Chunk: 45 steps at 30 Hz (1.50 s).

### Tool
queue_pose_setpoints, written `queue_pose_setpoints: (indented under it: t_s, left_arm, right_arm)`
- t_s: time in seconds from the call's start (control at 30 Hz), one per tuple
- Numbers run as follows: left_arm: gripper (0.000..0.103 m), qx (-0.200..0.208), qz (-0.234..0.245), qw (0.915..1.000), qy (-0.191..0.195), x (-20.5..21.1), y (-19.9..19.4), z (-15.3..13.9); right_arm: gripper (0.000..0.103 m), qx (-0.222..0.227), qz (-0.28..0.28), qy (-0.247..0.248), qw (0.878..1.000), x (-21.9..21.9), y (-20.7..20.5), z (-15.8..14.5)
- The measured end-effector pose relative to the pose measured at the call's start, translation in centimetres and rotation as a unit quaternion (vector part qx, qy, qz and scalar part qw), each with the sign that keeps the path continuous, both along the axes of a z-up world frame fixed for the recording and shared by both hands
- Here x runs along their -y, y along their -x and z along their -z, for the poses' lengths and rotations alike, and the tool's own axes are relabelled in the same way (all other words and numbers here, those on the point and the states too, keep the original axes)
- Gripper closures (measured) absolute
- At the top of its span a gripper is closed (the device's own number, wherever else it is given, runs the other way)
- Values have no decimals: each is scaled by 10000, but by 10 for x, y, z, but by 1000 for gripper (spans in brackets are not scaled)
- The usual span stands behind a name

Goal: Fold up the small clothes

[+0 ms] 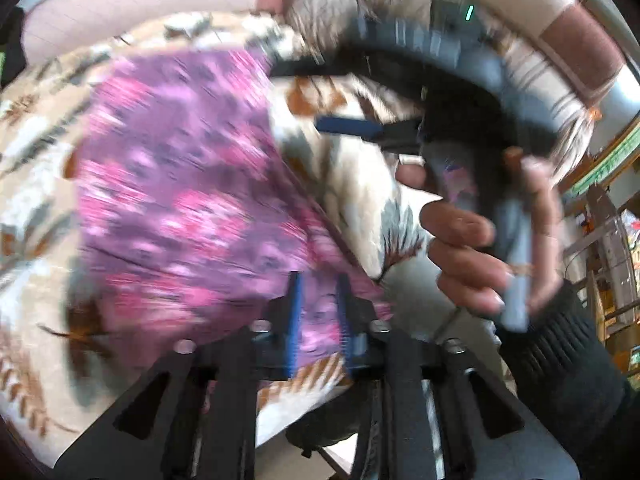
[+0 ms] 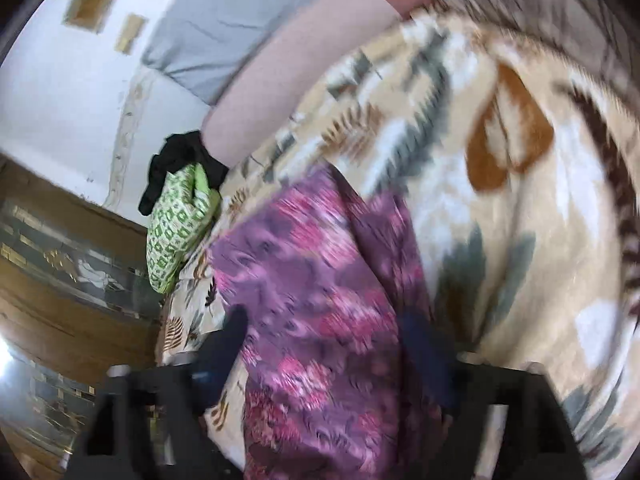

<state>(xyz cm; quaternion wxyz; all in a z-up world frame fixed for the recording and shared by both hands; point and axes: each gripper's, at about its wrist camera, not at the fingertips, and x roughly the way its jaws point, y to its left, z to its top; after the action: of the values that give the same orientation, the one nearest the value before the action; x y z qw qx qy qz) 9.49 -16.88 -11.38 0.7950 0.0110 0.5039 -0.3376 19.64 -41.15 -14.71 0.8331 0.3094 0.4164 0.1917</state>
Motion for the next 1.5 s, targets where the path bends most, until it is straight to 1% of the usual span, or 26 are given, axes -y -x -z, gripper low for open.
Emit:
queue_pose_setpoints:
  t_s: [0.07, 0.1, 0.13, 0.17, 0.23, 0.33, 0.37, 0.4, 0.43, 0.47, 0.53, 0.6, 0.63, 0.7, 0.73, 0.8, 0.83, 0.9, 0.97, 1.03, 1.07, 1.1, 1.23, 1.3, 1.43, 1.5]
  left_arm:
    - [73, 327, -316, 9989, 123, -29, -18, -20]
    - [58, 457, -500, 9976, 132, -42, -30, -27]
    - [36, 572, -728, 9957, 72, -53, -46, -33]
    - [29, 678, -1004, 9926, -37, -64, -68, -37]
    - [27, 643, -1266, 9898, -89, -79, -109, -32]
    - [27, 207, -1274, 9912, -308, -81, -166, -6]
    - [27, 123, -1214, 9918, -372, -88, -169, -1]
    - [27, 32, -1181, 9914, -557, -83, -173, 8]
    - [27, -12, -1232, 9893, -779, -78, -179, 20]
    - [27, -45, -1292, 9878, -871, -75, -182, 30]
    - [27, -28, -1530, 9825, -1064, -71, -189, 45]
    - [27, -112, -1848, 9753, -1205, -68, -202, 61]
    - [27, -119, -1919, 9731, -1268, -64, -204, 69]
    - [26, -39, -1749, 9719, -1573, -47, -205, 80]
    - [27, -45, -1694, 9727, -1584, -45, -205, 78]
    - [27, -158, -1544, 9788, -1339, -54, -206, 66]
    - [27, -63, -1507, 9816, -1169, -63, -206, 59]
    - [27, 170, -1429, 9793, -1421, -75, -204, 50]
    - [27, 68, -1153, 9834, -1401, -83, -195, 50]
    - [27, -96, -1043, 9862, -1285, -88, -187, 60]
    - [26, -84, -1145, 9837, -1381, -89, -184, 68]
    - [24, -57, -1278, 9806, -1484, -88, -184, 74]
    - [23, -390, -2000, 9707, -1274, -89, -190, 93]
    - [24, -352, -2025, 9682, -1428, -86, -183, 81]
    - [24, -339, -1816, 9793, -822, -108, -138, 46]
    - [24, -474, -1767, 9817, -524, -122, -104, 43]
  right_arm:
    - [22, 1, -69, 159, 9998, -2, -14, -4]
    - [22, 11, -106, 264, 9996, -3, -22, -5]
    - [22, 0, -114, 432, 9990, -4, -33, -5]
    - [22, -39, -81, 552, 9984, -3, -41, -2]
    - [22, -165, -103, 488, 9986, 1, -59, 6]
    - [24, -307, -140, 189, 9993, 5, -81, 22]
    - [42, -305, -211, 125, 9992, 3, -84, 25]
    - [74, -384, -289, 91, 9988, 0, -87, 27]
    - [88, -443, -263, 131, 9986, -2, -86, 26]
    - [97, -380, -140, 206, 9990, -2, -81, 21]
    - [98, -277, 132, 457, 9985, 2, -67, 13]
    - [98, -422, 285, 463, 9976, 6, -64, 20]
    - [99, -572, 292, 560, 9964, 5, -69, 33]
    - [99, -839, 354, 1101, 9897, -1, -81, 56]
    - [99, -969, 404, 1096, 9884, -2, -85, 68]
    - [99, -761, 520, 600, 9939, 6, -78, 66]
    - [99, -611, 528, 481, 9956, 10, -72, 62]
    - [97, -503, 641, 262, 9963, 17, -58, 54]
    - [94, -353, 603, -19, 9976, 21, -39, 47]
    - [64, -277, 571, -153, 9979, 18, -15, 46]
    - [28, -253, 576, -148, 9979, 13, -4, 47]
    - [19, -240, 619, 15, 9978, 7, 5, 48]
    - [21, -335, 570, 744, 9950, -10, 1, 48]
    - [31, -530, 593, 872, 9930, -12, -2, 52]
    - [33, -378, 623, 521, 9960, -11, 38, 38]
    - [32, -417, 626, 418, 9963, -15, 60, 35]
